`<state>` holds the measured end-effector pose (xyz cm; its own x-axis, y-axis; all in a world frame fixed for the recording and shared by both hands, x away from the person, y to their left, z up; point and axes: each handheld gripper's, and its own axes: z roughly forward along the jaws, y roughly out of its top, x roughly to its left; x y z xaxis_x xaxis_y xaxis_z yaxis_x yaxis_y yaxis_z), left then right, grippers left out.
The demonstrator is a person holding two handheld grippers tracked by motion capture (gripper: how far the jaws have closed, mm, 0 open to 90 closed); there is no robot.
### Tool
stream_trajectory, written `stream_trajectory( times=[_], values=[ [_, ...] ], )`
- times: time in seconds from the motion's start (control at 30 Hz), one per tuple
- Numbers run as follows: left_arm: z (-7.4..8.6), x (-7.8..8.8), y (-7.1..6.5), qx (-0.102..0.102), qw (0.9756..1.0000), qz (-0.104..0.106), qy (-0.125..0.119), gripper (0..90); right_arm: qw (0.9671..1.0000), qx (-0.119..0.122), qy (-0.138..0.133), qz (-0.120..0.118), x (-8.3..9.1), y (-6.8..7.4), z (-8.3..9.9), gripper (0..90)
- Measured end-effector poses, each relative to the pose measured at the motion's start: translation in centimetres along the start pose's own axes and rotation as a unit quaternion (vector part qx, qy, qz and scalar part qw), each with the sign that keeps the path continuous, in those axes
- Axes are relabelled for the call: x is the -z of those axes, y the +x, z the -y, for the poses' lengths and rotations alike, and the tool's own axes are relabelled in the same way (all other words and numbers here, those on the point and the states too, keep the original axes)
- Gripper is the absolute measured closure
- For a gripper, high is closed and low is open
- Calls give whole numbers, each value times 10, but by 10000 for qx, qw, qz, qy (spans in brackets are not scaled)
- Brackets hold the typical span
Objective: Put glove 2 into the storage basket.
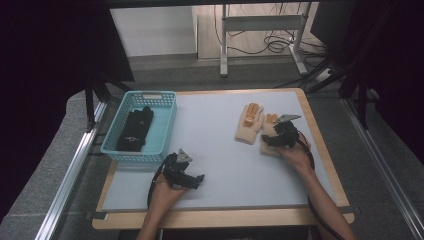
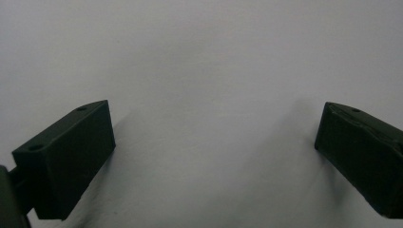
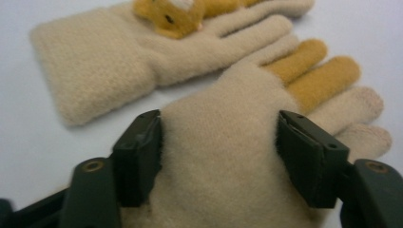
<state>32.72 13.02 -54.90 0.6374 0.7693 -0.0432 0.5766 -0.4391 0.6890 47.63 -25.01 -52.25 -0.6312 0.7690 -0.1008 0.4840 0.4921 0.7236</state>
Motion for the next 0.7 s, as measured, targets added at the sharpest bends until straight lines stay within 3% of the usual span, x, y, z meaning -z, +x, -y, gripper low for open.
stream_trajectory(
  times=[0.13,0.23,0.5,0.7],
  values=[
    [0,0,0,2,10000,0,-2,0,9998,-166,44,-132,2,0,0,518],
    [0,0,0,-2,10000,-1,0,0,9995,-267,58,-173,5,0,-1,561],
    [0,0,0,-1,10000,-3,-2,0,9988,-372,-251,-193,30,3,-3,579],
    [0,0,0,-6,10000,-5,4,0,9977,-260,-495,-390,63,22,-10,578]
  ],
)
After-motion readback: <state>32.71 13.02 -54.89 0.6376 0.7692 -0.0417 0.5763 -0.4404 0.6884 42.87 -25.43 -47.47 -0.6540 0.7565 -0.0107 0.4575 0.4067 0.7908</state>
